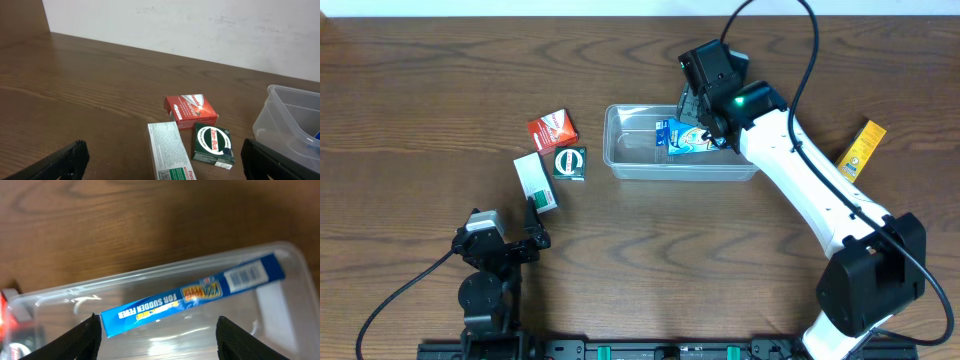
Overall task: Pack container
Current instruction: 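Lower the blue box into the container and open the right gripper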
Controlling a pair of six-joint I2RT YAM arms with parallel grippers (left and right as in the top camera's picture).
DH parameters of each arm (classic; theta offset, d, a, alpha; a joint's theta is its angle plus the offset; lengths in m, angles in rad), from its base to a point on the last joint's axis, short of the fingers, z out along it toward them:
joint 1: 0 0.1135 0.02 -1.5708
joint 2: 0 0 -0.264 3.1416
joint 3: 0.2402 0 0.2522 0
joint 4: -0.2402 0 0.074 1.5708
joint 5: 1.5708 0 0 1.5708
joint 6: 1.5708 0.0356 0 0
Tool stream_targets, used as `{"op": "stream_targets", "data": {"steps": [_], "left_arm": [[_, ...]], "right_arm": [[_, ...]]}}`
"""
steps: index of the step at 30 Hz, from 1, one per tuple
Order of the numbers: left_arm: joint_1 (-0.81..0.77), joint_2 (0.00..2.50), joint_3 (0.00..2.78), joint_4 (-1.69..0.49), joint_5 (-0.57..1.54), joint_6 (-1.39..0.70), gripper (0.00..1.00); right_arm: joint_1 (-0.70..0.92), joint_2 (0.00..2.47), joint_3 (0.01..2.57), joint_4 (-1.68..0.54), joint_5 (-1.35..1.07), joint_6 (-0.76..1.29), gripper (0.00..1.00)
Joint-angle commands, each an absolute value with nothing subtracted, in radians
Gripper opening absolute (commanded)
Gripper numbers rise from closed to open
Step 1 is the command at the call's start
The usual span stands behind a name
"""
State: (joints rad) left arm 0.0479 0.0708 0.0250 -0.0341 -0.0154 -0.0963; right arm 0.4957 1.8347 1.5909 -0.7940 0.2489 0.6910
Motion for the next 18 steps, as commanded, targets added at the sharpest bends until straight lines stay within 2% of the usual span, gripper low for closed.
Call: {"op": "stream_targets", "data": {"steps": [1, 5, 13, 14, 18], "left_arm": [[0.051, 0.070, 0.004, -0.069, -0.045, -0.083, 0.98], [0.051, 0.070, 0.004, -0.069, -0.045, -0.083, 0.98], [0.051, 0.070, 0.004, -0.069, -0.045, -0.083, 0.98], [0.051, 0.070, 0.004, -0.069, -0.045, -0.083, 0.98], [0.051, 0.070, 0.004, -0.069, -0.045, -0.083, 0.98]], "right_arm": [[0.500, 1.850, 1.606, -0.785, 0.288, 0.472, 0.69], [0.501, 1.871, 1.606, -0.828, 0.268, 0.405, 0.68], [0.501, 1.887, 1.593, -0.960, 0.205, 0.402, 0.67], [0.501, 1.887, 1.586, -0.960, 0.205, 0.402, 0.64], [0.501, 1.887, 1.551, -0.939, 0.205, 0.403, 0.38]]}}
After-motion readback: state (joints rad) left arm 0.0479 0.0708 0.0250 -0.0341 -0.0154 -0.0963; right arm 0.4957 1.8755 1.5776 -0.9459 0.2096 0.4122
